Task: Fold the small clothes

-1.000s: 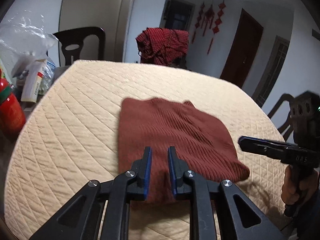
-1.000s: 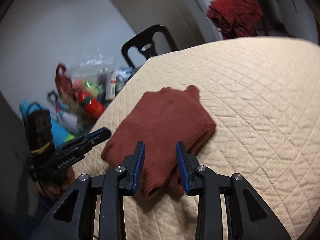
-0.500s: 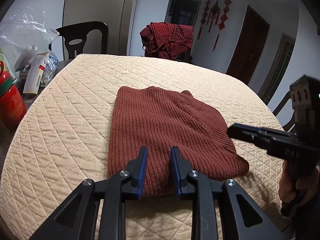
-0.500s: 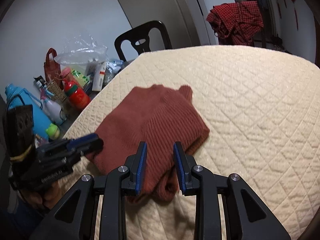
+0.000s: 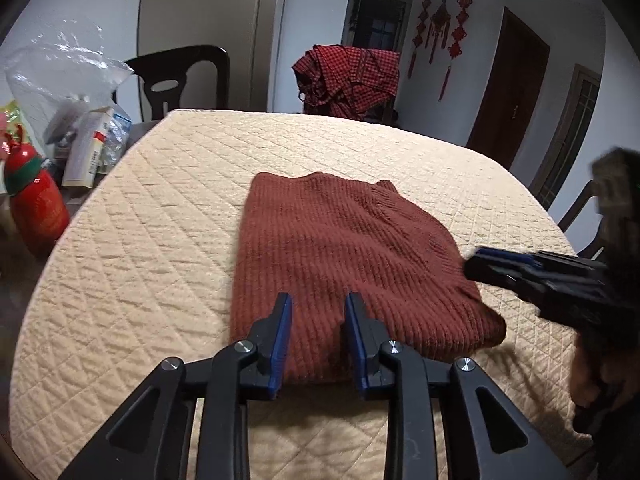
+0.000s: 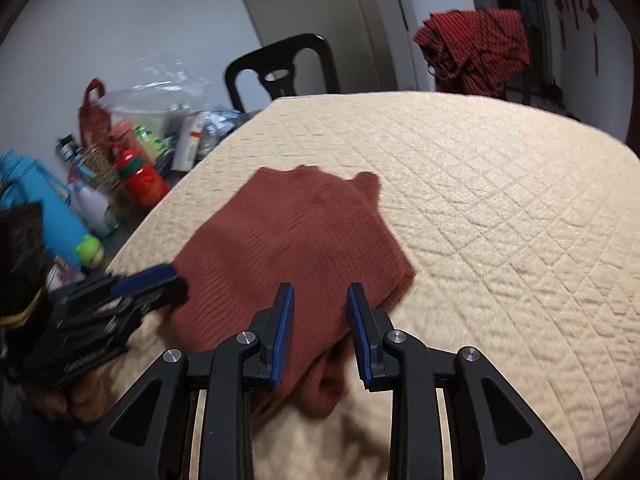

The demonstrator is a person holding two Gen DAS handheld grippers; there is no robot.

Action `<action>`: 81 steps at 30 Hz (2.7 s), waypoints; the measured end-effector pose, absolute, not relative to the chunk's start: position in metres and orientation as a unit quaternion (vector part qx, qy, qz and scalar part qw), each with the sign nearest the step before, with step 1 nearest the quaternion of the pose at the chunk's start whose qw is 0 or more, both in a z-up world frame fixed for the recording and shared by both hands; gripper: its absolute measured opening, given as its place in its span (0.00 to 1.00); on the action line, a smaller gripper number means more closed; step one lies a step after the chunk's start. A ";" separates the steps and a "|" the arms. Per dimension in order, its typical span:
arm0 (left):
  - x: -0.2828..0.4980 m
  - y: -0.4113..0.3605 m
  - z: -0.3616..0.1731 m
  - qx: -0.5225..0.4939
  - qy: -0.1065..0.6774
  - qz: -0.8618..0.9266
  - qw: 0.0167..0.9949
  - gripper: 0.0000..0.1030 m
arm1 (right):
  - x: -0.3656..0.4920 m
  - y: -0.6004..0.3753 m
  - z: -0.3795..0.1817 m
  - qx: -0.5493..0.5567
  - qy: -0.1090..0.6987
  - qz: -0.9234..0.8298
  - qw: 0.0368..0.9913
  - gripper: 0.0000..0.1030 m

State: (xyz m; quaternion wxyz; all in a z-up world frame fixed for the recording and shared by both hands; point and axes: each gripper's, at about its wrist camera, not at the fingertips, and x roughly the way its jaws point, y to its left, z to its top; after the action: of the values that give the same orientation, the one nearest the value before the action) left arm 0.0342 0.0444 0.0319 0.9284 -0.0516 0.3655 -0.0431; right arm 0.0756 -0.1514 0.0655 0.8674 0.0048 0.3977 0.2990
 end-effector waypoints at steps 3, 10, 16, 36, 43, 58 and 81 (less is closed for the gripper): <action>0.023 0.048 0.033 -0.050 0.364 -0.026 0.930 0.29 | 0.050 -0.149 0.065 -0.014 0.389 0.320 0.864 0.27; 0.021 0.048 0.021 -0.052 0.376 -0.020 0.925 0.31 | 0.053 -0.150 0.034 -0.024 0.423 0.296 0.856 0.27; 0.008 0.051 0.022 -0.053 0.380 -0.013 0.923 0.37 | 0.033 -0.153 0.047 -0.030 0.405 0.296 0.865 0.27; -0.006 0.055 -0.002 -0.035 0.419 0.004 0.907 0.56 | 0.008 -0.149 0.023 -0.088 0.427 0.243 0.867 0.33; -0.004 0.050 -0.003 -0.026 0.423 -0.003 0.906 0.64 | 0.003 -0.145 0.022 -0.111 0.418 0.231 0.871 0.34; -0.002 0.046 -0.005 -0.012 0.429 -0.009 0.903 0.74 | 0.004 -0.147 0.022 -0.106 0.419 0.233 0.871 0.35; -0.001 0.044 -0.006 -0.008 0.431 -0.009 0.902 0.78 | 0.003 -0.147 0.022 -0.105 0.420 0.234 0.871 0.35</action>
State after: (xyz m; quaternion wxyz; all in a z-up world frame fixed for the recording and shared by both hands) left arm -0.0010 0.0440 -0.0065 0.9025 -0.0078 0.4305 -0.0092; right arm 0.0034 -0.1469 0.0221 0.8708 -0.1053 0.4197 0.2335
